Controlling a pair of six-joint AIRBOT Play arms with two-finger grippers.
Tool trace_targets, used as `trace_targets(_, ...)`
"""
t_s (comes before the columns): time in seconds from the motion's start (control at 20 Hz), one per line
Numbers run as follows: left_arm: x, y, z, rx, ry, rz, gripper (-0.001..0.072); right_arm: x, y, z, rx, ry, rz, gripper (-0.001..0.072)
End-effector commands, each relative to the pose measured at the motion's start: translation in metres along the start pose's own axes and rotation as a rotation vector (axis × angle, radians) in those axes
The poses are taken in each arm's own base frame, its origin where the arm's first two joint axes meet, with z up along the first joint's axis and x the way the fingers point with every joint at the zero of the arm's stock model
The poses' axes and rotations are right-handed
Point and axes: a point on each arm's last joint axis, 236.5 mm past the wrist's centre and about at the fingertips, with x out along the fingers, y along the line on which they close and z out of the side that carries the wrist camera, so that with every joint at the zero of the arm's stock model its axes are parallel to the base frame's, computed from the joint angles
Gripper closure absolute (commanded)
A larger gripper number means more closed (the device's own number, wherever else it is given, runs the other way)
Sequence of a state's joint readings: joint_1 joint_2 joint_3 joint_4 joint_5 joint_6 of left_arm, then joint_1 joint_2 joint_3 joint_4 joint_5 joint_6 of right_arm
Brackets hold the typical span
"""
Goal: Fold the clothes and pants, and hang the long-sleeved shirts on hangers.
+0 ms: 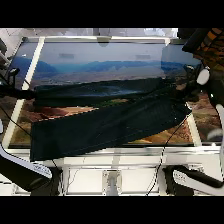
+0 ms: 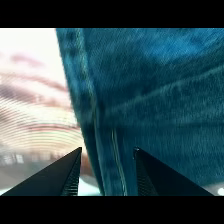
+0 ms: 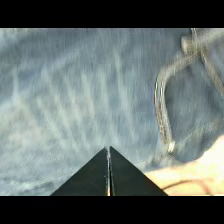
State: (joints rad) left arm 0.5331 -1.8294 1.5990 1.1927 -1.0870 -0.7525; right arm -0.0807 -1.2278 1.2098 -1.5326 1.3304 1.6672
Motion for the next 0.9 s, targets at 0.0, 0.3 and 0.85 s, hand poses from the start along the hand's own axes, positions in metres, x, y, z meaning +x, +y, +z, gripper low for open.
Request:
trace_targets(0.0, 0.005, 0.009, 0.026, 0.112, -0.078, 0.081, 0.0344, -0.017, -0.005, -0.036, 0.086, -0.074, -0.004, 0.0695)
trace_targets(0.3, 0.017, 0.022, 0.024, 0.056, -0.082, 0.115, 0.0344, -0.054, -0.003, -0.035, 0.118, -0.200, 0.025, 0.0695)
trace_targets(0.85, 0.042, -0.008, 0.001, 0.027, 0.001, -0.023, 0.0660, -0.054, -0.003, -0.034, 0.117, -0.205, 0.024, 0.0694)
